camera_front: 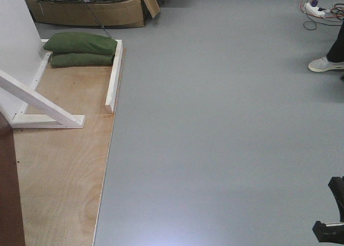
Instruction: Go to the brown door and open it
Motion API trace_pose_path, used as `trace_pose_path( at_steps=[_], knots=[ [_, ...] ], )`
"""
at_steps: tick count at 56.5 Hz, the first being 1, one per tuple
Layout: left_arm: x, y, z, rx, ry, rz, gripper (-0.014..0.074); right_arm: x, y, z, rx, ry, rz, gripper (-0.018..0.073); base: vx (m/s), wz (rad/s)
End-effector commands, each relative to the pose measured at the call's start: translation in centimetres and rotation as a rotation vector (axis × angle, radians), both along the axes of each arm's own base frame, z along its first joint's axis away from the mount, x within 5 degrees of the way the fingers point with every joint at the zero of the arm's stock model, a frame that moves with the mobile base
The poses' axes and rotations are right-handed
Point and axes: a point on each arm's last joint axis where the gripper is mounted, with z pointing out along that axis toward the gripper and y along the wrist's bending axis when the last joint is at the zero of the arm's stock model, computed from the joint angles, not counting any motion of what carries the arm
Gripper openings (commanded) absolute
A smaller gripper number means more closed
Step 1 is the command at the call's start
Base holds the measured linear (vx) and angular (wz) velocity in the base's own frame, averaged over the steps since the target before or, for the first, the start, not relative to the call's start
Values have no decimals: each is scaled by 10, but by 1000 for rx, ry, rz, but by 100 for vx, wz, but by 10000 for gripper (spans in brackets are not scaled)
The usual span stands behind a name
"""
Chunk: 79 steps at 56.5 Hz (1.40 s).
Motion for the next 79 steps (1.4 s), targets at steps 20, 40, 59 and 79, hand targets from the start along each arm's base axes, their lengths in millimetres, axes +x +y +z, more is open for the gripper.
trace_pose_path(
  at_steps=[20, 40, 59, 79],
  knots=[
    [14, 15, 22, 49, -11, 4, 36, 2, 0, 6, -6, -78, -4, 0, 0, 0],
    [25, 22, 20, 40, -31, -65, 36, 2, 0, 6, -6, -78, -4, 0, 0, 0],
    [33, 22, 15, 0, -158, -195, 36, 2, 0, 6, -6, -78, -4, 0, 0, 0],
    [61, 2, 26, 45, -192, -500, 36, 2, 0, 6, -6, -78, -4, 0, 0, 0]
  ],
)
